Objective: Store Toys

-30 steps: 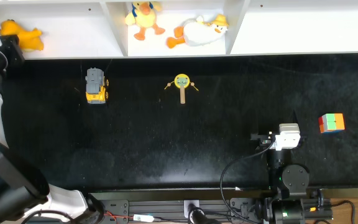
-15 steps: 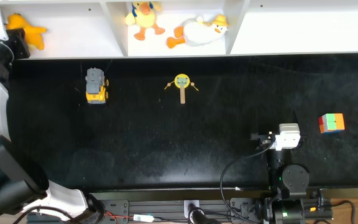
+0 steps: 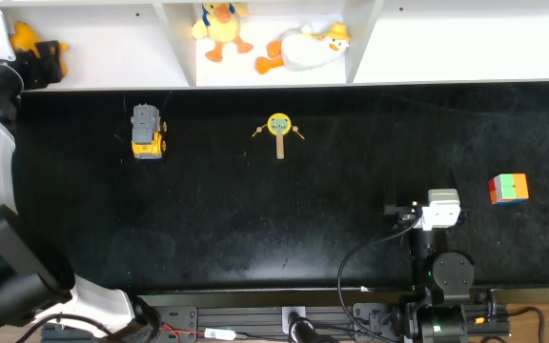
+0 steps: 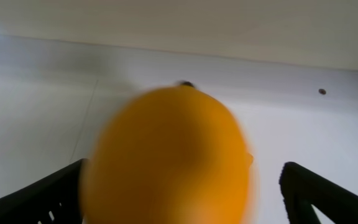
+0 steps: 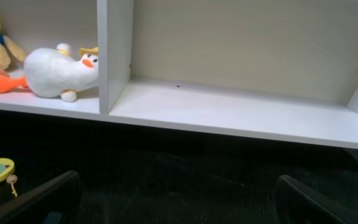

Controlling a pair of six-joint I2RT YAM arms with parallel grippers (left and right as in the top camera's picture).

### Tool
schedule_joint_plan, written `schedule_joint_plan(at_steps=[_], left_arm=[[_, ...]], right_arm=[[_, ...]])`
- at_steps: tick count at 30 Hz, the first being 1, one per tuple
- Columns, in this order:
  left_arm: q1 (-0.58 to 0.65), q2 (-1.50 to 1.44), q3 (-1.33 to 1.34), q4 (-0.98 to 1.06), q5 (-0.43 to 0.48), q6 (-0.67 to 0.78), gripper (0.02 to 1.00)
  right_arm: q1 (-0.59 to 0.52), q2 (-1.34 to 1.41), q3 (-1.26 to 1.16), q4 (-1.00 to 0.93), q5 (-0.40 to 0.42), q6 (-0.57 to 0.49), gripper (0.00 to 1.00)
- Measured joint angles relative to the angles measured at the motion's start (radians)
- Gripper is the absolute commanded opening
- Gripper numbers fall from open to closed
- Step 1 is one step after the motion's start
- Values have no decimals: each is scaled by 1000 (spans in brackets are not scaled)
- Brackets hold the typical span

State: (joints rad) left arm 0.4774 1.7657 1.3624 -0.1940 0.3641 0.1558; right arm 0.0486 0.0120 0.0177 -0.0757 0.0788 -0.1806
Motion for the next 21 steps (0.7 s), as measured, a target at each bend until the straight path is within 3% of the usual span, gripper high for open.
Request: schedule_joint_plan(at_steps=[14, 21], left_arm=[[0, -61, -10, -156, -21, 20, 998], [-5, -237, -204, -159, -33, 35, 998]], right_arm=[[0, 0, 0, 0, 0, 0, 993], [0, 0, 0, 0, 0, 0, 996]])
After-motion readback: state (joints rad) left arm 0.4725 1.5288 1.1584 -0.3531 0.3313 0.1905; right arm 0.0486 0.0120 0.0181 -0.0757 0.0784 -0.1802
